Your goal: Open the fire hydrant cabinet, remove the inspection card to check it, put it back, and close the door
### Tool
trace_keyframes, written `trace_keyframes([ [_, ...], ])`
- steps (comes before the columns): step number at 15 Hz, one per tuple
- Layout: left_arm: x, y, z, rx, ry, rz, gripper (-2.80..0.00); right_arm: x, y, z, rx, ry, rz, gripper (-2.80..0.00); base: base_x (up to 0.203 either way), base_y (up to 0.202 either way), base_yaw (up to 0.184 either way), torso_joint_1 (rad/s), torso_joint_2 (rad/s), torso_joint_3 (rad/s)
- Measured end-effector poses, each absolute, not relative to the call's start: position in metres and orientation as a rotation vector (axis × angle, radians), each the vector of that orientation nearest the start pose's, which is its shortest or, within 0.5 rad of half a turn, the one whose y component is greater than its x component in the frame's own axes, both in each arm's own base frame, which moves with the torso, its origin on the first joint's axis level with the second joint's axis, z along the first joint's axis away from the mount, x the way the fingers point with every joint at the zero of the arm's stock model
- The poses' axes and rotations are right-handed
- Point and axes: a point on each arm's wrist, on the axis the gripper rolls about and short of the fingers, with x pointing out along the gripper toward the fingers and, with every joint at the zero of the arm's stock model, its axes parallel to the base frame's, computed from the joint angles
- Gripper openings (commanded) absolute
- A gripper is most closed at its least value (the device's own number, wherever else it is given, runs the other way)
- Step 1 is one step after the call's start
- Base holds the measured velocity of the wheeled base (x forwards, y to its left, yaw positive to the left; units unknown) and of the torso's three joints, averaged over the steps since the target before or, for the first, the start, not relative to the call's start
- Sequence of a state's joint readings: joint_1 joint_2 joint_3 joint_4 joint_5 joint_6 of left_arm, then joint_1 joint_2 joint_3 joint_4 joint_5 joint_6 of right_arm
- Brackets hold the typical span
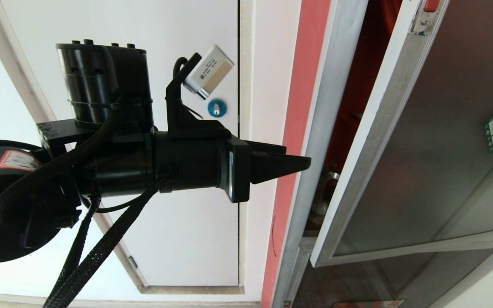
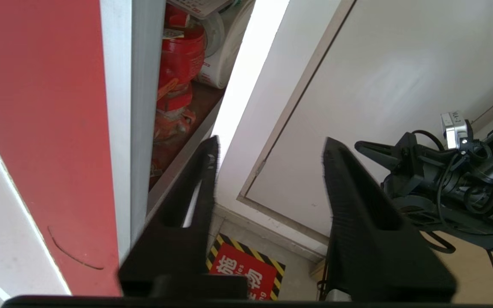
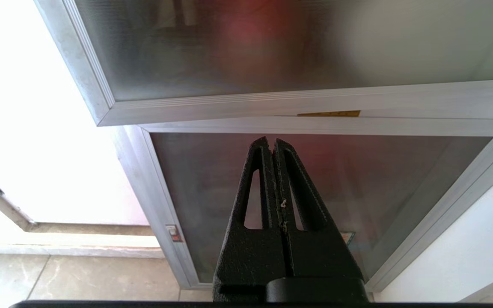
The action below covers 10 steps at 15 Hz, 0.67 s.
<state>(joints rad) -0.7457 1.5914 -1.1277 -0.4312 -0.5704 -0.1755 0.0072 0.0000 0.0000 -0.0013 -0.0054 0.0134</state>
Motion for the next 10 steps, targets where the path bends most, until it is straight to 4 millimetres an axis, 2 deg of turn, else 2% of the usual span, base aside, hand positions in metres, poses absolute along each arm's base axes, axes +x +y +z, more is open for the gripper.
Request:
trace_keyframes([
  [4, 0.21, -0.225, 0.284, -0.141, 0.155, -1.341, -2.8, -0.023, 0.0, 0.076, 0.014, -0.001, 0.001, -2.8, 0.0, 0.0, 0.0, 0.0, 0.0, 0.0],
  [10, 0.232, -0.257, 0.284, -0.138, 0.139, -1.364, -2.8, -0.023, 0.0, 0.076, 0.012, -0.001, 0.001, -2.8, 0.0, 0.0, 0.0, 0.0, 0.0, 0.0],
])
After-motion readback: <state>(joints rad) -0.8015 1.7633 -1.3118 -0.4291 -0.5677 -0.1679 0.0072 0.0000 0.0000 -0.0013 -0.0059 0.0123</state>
